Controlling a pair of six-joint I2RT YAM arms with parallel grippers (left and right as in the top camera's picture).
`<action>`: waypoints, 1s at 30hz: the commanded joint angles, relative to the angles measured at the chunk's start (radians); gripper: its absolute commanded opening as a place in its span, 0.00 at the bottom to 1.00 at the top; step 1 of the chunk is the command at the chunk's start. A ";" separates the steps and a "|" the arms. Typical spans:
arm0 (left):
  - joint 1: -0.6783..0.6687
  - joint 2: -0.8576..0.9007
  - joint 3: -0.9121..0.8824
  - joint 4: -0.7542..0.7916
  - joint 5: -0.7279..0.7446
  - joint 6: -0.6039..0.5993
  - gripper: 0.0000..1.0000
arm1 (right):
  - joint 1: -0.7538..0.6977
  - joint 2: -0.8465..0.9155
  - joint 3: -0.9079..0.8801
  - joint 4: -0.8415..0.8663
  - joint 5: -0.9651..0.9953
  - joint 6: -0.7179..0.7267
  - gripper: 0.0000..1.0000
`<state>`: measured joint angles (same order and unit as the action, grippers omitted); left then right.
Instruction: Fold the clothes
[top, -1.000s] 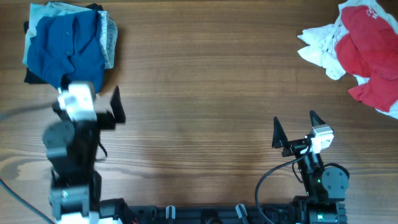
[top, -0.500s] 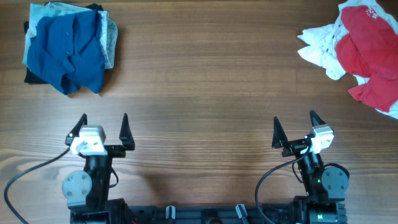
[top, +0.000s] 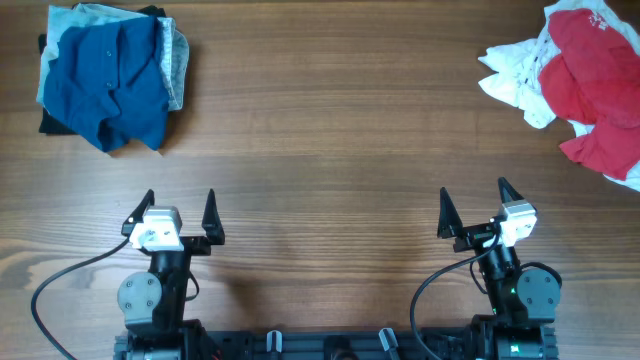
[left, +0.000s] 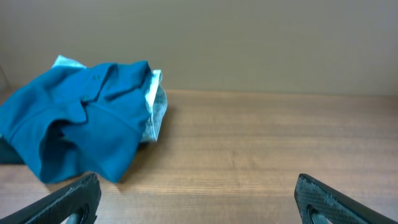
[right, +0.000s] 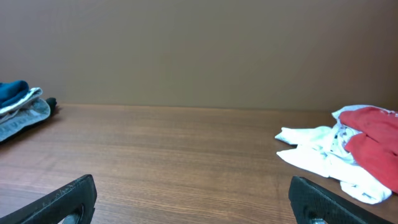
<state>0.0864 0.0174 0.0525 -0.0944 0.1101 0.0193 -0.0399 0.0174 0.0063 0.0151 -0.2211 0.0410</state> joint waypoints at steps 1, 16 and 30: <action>-0.005 -0.014 -0.047 0.066 -0.025 -0.013 1.00 | 0.003 -0.013 -0.001 0.005 -0.016 0.012 1.00; -0.005 -0.014 -0.047 0.016 -0.081 -0.055 1.00 | 0.003 -0.013 -0.001 0.005 -0.016 0.012 1.00; -0.005 -0.012 -0.047 0.019 -0.081 -0.054 1.00 | 0.003 -0.013 -0.001 0.005 -0.016 0.012 1.00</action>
<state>0.0860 0.0139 0.0113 -0.0711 0.0422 -0.0212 -0.0399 0.0174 0.0063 0.0151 -0.2211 0.0410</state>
